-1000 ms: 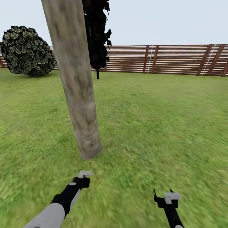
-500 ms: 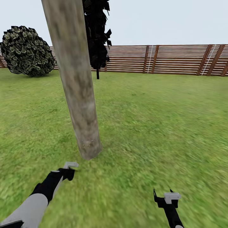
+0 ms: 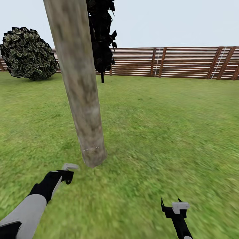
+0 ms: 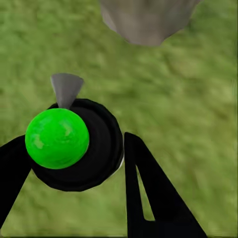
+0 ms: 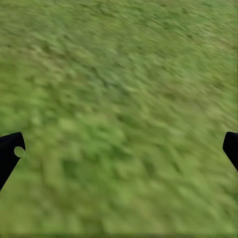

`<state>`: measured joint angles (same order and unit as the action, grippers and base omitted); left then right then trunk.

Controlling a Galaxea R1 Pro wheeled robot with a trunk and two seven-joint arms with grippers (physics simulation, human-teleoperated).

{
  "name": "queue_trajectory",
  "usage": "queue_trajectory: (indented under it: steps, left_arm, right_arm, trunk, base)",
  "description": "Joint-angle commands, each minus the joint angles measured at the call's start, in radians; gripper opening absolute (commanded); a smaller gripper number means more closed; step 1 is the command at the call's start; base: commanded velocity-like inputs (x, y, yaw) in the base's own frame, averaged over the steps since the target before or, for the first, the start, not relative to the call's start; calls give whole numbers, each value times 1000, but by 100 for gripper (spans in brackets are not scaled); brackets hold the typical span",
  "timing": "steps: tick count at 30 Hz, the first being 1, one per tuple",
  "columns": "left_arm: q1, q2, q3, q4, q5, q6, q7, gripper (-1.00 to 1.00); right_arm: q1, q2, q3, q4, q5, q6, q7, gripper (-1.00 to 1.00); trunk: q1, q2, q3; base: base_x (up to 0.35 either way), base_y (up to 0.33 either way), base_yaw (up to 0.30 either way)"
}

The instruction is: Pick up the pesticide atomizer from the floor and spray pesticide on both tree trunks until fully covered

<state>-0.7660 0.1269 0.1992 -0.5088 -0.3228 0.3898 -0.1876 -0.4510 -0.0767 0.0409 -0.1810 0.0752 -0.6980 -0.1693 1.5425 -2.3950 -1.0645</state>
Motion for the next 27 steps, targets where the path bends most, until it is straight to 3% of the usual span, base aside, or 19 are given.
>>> queue_trajectory:
  steps: [1, 2, 4, 6, 11, 13, 15, 17, 19, 21, 24, 27]
  left_arm:
    - [0, -5, -1, 0, 0, 1, 2, -100]
    - [1, -15, -1, 1, 1, 1, 3, -100]
    - [3, -77, -13, 0, -3, 2, 6, -100]
    - [-2, -100, -41, 0, -3, 5, 8, -100]
    - [-8, -106, -57, -37, -3, 10, 7, -100]
    - [-10, -96, -54, -57, -4, 12, 6, -100]
    - [-9, -62, -51, -76, -4, 17, 5, -100]
    - [-8, -60, -53, -78, -4, 29, 6, -100]
    - [-6, -67, -55, -81, -1, 41, 8, -100]
    - [-6, -100, -56, -85, -2, 44, 8, -100]
    - [-8, -124, -57, -86, -3, 46, 8, -100]
    - [-10, -114, -53, -94, -4, 46, 8, -100]
  right_arm:
    - [0, 0, 0, 0, 0, 0, 0, 100]
    - [0, 0, 0, 0, 0, 0, 0, 100]
    - [0, 0, 0, 0, 0, 0, 0, 100]
    - [0, 0, -1, 0, 0, 0, 0, 100]
    - [0, 0, 0, 0, 0, 0, 1, 100]
    - [0, 0, -1, 0, 0, 0, 1, 100]
    - [0, 0, 0, 0, 0, 0, 1, 100]
    - [0, 0, 0, 0, 0, 0, 1, 100]
    - [0, 0, 0, 0, 0, 0, 1, 100]
    - [0, 0, -1, 0, 0, 0, 1, 100]
    - [0, 0, -1, 0, 0, 0, 1, 100]
    - [0, 0, -1, 2, 0, 0, 1, 100]
  trunk:
    - [0, 0, 0]
    - [0, 0, 0]
    - [0, 0, 0]
    - [0, 0, 0]
    - [0, 0, 0]
    - [0, 0, 0]
    - [0, 0, 0]
    - [0, 0, 0]
    - [0, 0, 0]
    - [0, 0, 0]
    - [0, 0, 0]
    - [0, 0, 0]
  base:
    - [0, 0, 0]
    - [-6, 0, 0]
    - [-169, 0, 0]
    - [-190, 0, 0]
    - [-34, 0, 0]
    - [-3, 0, 0]
    - [0, 0, 0]
    - [-7, 0, 0]
    - [-191, 0, 0]
    - [-302, 0, 0]
    - [-239, 0, 0]
    - [-35, 0, 0]
